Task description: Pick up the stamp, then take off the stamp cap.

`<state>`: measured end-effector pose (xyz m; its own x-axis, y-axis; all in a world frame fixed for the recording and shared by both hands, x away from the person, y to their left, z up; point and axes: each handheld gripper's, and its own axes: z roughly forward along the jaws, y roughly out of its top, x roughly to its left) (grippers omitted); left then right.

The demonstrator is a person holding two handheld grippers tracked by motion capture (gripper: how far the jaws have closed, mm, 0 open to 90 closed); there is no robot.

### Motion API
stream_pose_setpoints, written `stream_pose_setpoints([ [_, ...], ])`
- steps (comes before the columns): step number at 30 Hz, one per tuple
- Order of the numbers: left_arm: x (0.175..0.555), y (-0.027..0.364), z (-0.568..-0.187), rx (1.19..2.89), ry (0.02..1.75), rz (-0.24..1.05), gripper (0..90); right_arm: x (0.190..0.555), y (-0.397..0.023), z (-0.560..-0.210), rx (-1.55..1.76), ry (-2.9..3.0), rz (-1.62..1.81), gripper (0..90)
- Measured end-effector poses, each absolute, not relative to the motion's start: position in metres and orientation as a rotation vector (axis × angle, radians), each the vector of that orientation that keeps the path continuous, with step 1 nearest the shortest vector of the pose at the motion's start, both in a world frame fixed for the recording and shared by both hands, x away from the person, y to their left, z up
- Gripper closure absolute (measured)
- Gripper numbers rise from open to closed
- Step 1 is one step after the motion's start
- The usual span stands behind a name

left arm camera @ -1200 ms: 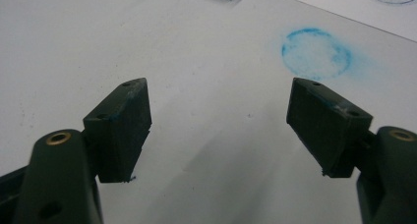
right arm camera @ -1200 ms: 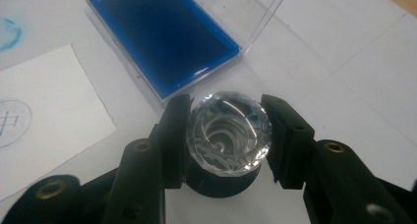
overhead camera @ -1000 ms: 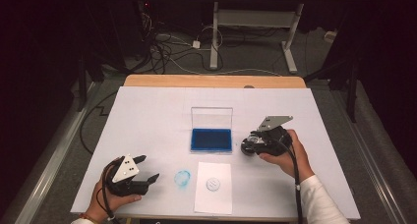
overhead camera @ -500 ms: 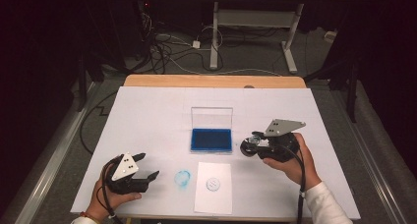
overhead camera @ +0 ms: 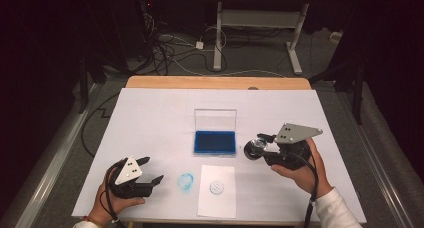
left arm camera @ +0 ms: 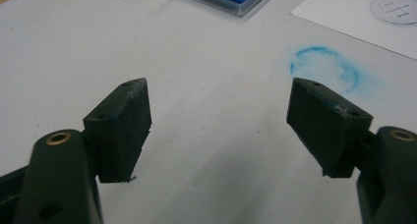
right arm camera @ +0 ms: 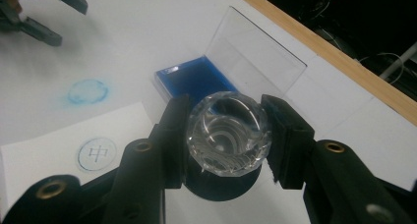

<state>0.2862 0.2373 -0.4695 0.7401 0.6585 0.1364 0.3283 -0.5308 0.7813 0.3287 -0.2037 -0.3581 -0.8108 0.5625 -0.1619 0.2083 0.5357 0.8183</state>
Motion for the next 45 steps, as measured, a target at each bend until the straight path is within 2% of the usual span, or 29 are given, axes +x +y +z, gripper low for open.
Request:
stream_pose_setpoints([
  [34,0.289,0.230,-0.471,2.181,0.688,0.506,23.9,0.315,-0.179,-0.361,0.560,2.370,1.240,57.5],
  [45,0.291,0.206,-0.460,2.163,0.622,0.503,23.7,0.315,-0.162,-0.360,0.538,2.378,1.290,57.4],
])
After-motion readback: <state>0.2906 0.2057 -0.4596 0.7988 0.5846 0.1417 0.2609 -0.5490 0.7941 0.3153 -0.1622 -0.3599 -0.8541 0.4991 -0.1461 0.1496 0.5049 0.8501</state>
